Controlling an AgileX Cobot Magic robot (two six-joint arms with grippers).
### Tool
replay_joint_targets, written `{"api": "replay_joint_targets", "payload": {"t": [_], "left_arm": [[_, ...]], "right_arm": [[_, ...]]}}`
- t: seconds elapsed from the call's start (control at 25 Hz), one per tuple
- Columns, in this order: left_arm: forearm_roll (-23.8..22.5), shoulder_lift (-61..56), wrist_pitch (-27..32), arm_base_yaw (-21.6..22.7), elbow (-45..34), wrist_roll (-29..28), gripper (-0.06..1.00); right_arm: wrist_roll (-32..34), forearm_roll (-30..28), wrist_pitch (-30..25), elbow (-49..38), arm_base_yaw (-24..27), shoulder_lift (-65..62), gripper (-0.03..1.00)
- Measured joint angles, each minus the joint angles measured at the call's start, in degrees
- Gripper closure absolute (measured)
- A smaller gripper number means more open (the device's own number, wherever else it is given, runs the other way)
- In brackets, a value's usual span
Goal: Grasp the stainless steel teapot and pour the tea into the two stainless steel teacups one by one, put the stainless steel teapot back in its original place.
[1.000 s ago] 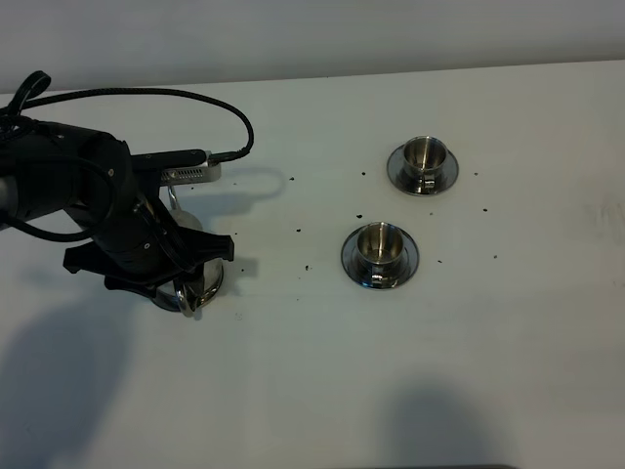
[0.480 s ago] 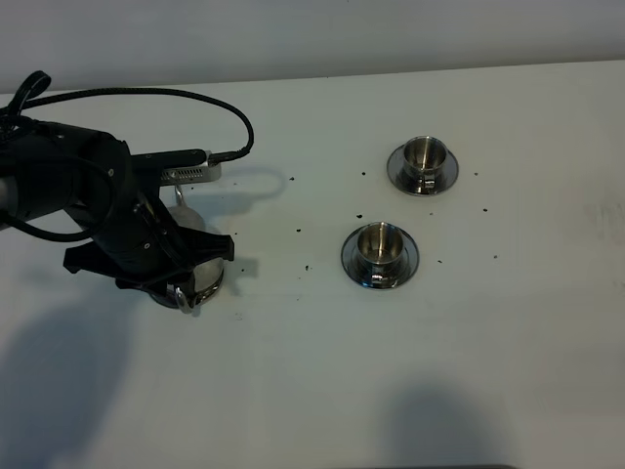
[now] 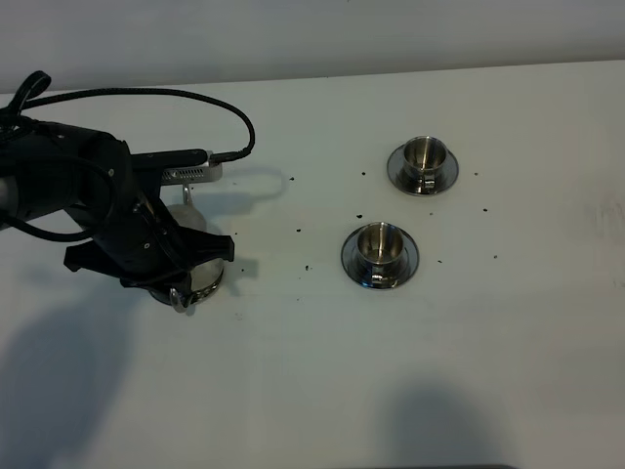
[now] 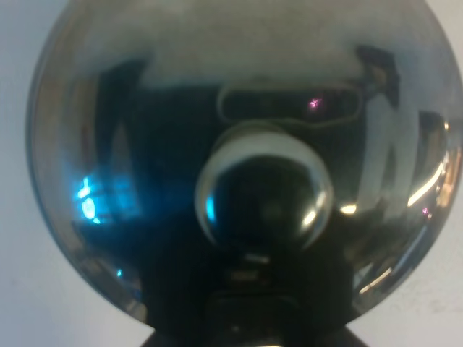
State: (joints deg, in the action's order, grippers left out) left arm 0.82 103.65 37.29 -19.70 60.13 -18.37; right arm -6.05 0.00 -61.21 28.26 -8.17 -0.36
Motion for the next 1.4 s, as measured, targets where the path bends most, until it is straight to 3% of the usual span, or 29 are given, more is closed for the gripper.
{"api": "replay_joint_targets", "payload": {"t": [0.52,1.12,1.4], "left_arm": [[0.0,0.0,0.0,0.0,0.0,8.0,0.72],[-2.3,-5.0,1.3,0.0,0.0,10.8,0.72],[-2.5,-6.9,-0.5,0.0,0.0,20.3,0.72]], "right_arm": [[0.0,0.0,0.0,0.0,0.0,0.0,0.51],[0.0,0.0,0.0,0.0,0.0,0.0,0.51],[0.0,0.0,0.0,0.0,0.0,0.0,0.51]]}}
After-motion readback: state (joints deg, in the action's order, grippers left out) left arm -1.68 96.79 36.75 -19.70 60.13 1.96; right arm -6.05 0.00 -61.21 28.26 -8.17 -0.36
